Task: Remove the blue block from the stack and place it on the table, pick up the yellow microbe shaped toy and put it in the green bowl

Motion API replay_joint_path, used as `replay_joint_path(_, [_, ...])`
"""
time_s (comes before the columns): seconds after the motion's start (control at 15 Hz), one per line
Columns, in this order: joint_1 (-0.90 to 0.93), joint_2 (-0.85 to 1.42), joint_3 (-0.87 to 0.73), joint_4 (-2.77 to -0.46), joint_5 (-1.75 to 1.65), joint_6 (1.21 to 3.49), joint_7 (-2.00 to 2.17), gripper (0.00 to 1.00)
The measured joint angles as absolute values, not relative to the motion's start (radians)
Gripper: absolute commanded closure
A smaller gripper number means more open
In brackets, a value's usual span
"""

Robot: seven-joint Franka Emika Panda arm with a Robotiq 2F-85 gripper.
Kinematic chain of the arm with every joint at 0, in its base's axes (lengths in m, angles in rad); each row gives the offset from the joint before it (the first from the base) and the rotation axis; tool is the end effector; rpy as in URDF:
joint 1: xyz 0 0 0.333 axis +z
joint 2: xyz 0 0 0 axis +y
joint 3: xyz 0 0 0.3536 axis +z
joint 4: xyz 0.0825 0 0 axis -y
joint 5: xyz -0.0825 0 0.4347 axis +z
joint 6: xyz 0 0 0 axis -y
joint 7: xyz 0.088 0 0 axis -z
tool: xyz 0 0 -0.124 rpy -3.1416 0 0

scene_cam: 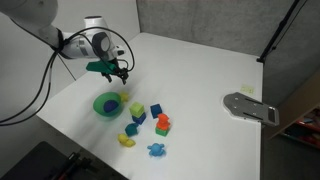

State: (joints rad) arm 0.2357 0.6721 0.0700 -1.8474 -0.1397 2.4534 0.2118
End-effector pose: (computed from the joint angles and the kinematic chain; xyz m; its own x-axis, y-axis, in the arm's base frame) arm 0.6542 0.2035 0.1246 0.9806 0.1880 -0.0551 0.1908 -0.9803 0.0508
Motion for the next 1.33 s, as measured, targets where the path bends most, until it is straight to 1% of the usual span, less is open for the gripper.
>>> replay_joint_path(0.6, [0.236, 0.811, 0.063, -1.808, -0.136, 2.52, 0.21, 0.0])
replay_joint_path(0.67, [0.236, 0.823, 0.063, -1.799, -0.136, 2.526, 0.209, 0.25])
replay_joint_path(0.73, [0.236, 0.835, 0.063, -1.789, -0.136, 2.529, 0.209, 0.27])
replay_joint_path(0.8, [0.236, 0.845, 0.064, -1.779, -0.136, 2.529, 0.208, 0.34])
replay_joint_path(0.93, [0.236, 0.86, 0.064, -1.764, -0.136, 2.529, 0.206, 0.52])
replay_joint_path(1.2, [0.235, 0.869, 0.062, -1.746, -0.136, 2.527, 0.199, 0.83])
replay_joint_path(1.27, [0.234, 0.869, 0.062, -1.743, -0.136, 2.526, 0.197, 0.87])
replay_joint_path(1.33, [0.234, 0.868, 0.062, -1.741, -0.135, 2.524, 0.195, 0.88])
